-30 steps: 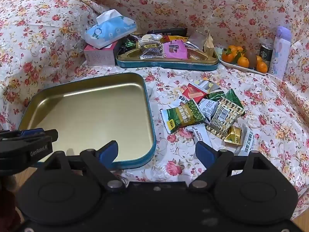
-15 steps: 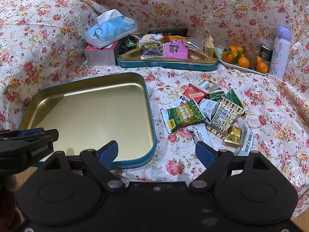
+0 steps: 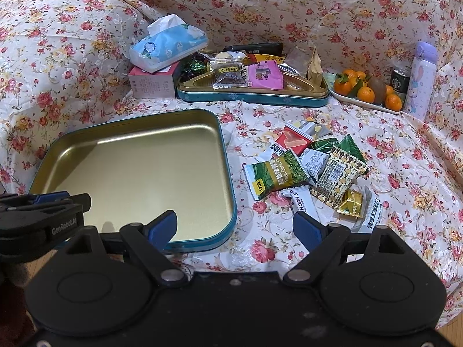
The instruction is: Organize snacks
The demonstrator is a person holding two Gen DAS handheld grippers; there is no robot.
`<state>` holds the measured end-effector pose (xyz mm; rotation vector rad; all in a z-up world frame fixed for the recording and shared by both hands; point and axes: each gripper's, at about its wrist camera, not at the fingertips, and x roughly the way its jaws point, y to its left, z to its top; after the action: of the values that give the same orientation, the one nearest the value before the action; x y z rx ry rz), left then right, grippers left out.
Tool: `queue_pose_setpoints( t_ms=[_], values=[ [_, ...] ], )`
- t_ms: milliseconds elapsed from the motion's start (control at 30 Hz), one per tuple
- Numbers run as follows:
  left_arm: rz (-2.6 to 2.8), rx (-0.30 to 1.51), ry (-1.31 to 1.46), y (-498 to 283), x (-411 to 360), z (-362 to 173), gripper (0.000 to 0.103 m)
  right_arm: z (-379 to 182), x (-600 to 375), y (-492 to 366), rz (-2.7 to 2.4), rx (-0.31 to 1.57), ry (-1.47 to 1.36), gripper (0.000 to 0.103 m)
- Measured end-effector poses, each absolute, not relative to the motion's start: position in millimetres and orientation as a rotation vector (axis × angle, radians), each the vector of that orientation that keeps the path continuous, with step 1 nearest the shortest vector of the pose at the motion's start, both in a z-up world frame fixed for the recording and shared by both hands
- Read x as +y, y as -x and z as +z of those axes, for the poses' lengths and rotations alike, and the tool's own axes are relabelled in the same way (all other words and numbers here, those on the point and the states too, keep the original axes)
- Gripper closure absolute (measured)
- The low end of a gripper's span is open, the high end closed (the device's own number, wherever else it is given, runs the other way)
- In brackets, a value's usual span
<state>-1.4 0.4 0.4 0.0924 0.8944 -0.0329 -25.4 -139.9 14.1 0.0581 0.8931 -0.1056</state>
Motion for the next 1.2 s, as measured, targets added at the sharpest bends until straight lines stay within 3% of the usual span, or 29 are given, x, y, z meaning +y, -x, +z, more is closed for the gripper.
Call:
queue_pose_setpoints(
  t_ms=[767, 1033, 1200],
  values=[
    [-0.044, 0.874, -0.121, -0.1, -3.0, -5.2, 0.070, 16.6, -148.5, 32.1, -0.094, 0.876, -0.091, 0.012],
    [-0.051, 0.765, -0.096, 3.9, -5.4, -5.0, 0.070, 21.6, -183.5, 47.7, -0.123, 0.797, -0.143, 0.012],
    [-0.041, 0.810, -0.024, 9.7, -15.1, -8.8, 0.070, 19.4, -219.8, 60.2, -0.197, 0.748, -0.178, 0.012]
  ],
)
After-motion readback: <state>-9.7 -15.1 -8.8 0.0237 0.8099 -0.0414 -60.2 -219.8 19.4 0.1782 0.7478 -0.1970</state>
